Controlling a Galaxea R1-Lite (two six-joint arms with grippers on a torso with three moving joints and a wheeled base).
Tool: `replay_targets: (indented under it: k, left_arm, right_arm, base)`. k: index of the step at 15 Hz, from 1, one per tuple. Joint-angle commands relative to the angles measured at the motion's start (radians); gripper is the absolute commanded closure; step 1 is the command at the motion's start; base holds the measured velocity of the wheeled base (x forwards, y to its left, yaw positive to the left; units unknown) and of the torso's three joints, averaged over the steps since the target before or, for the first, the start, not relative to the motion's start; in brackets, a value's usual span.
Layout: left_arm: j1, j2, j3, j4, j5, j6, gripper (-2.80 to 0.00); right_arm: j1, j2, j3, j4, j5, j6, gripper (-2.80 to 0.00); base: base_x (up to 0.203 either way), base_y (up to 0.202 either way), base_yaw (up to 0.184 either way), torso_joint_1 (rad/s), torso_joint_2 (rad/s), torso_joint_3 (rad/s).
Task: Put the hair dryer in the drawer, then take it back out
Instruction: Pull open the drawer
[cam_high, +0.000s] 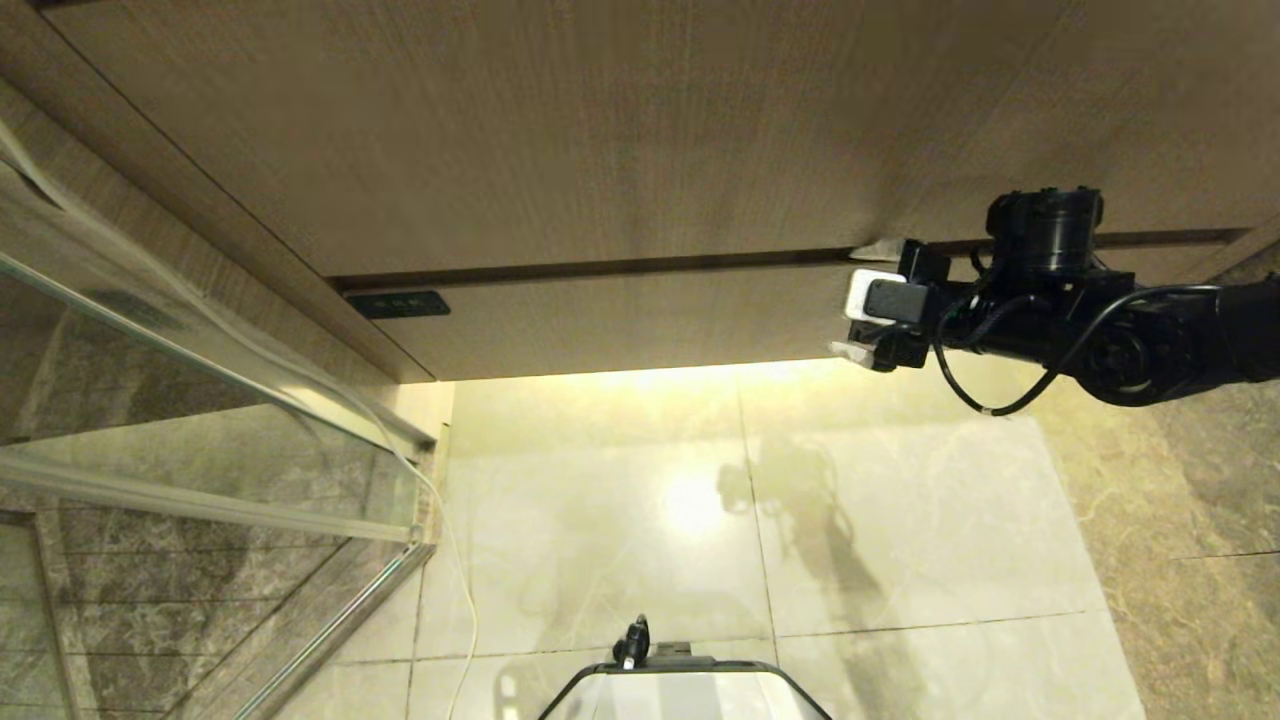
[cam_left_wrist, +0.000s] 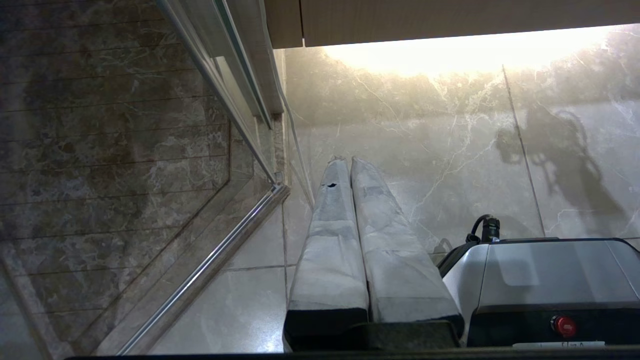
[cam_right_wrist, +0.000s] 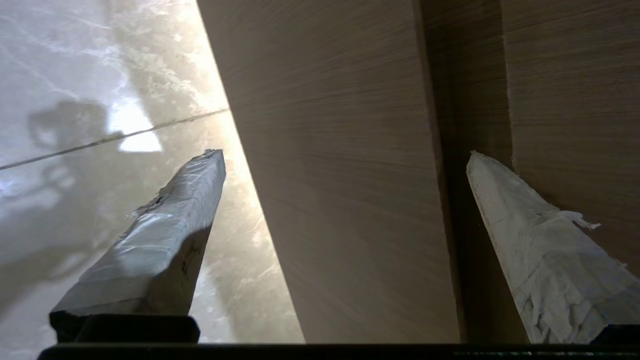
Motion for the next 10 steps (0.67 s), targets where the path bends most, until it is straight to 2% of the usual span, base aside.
replay_targets:
  k: [1, 5, 10]
  left_arm:
    - [0.000, 0.000, 0.002, 0.000, 0.000, 0.000, 0.00]
    - [0.000, 0.000, 0.001, 0.000, 0.000, 0.001, 0.00]
    - [0.000, 0.000, -0.004, 0.000, 0.000, 0.000, 0.00]
  right_arm:
    - [0.000, 0.028, -0.007, -0.026, 0.002, -0.006, -2.80]
    - [0.000, 0.057, -0.008, -0.095, 0.007, -0.005, -2.80]
    - [0.000, 0.095, -0.045, -0.100, 0.004, -0.001, -2.80]
  base:
    - [0.000, 0.000, 0.000, 0.000, 0.00, 0.000]
    - [0.000, 0.000, 0.000, 0.000, 0.00, 0.000]
    - [0.000, 0.000, 0.000, 0.000, 0.00, 0.000]
